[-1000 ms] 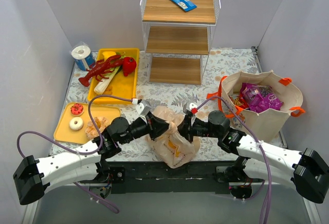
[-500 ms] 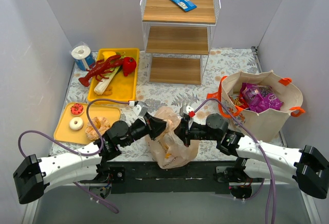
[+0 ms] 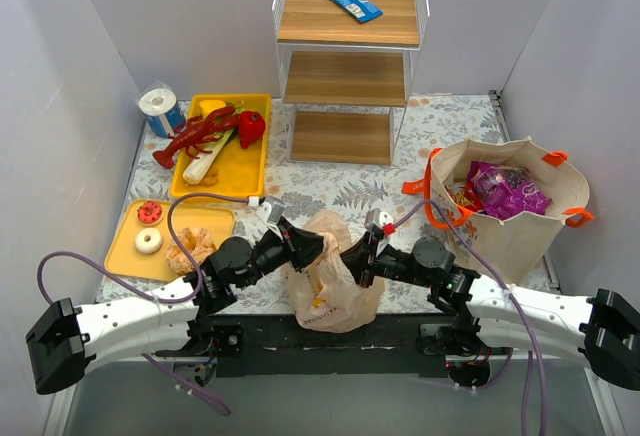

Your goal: Place the mixed food into the grocery bags and tie them

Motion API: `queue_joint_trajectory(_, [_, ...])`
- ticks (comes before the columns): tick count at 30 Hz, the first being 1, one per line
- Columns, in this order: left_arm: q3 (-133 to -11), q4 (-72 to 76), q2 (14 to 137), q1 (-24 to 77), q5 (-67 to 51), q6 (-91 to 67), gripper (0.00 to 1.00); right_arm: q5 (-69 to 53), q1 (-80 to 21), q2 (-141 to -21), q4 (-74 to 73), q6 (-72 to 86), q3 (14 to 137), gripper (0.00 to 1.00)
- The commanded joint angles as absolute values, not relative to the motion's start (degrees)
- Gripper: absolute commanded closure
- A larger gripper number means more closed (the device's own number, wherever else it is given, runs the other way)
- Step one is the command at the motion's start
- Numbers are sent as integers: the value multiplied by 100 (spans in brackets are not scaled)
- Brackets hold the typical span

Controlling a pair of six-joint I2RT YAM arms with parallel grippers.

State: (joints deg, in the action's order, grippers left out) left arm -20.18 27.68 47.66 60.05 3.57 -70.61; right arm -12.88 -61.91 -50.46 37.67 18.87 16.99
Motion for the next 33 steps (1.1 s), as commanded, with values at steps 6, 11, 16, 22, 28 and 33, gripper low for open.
queue_joint_trajectory(6, [-2004, 2390, 4430, 6029, 281, -7813, 100, -905, -6223, -4851, 4454, 1679, 1705, 79])
queue_joint_trajectory(11, [-1785, 2794, 4596, 6056, 351, -8050, 100, -1107, -6223, -5124, 4851, 1828, 1644, 76])
queue_joint_trajectory(16, [-1696, 3155, 4737, 6161, 667, -8209, 100, -1160, -6249, -5326, 5071, 1907, 1644, 73])
queue_joint_trajectory(22, [-1661, 3480, 4948, 6398, 966, -8358, 100, -1029, -6284, -5537, 5317, 1925, 1565, 57])
queue_joint_trajectory(28, [-1617, 3507, 4983, 6600, 1151, -8534, 100, -634, -6293, -5432, 5405, 1776, 1538, 51])
queue_joint_trajectory(33, [-1600, 3376, 4913, 6644, 1204, -8797, 100, -106, -6284, -5230, 5546, 1697, 1433, 58])
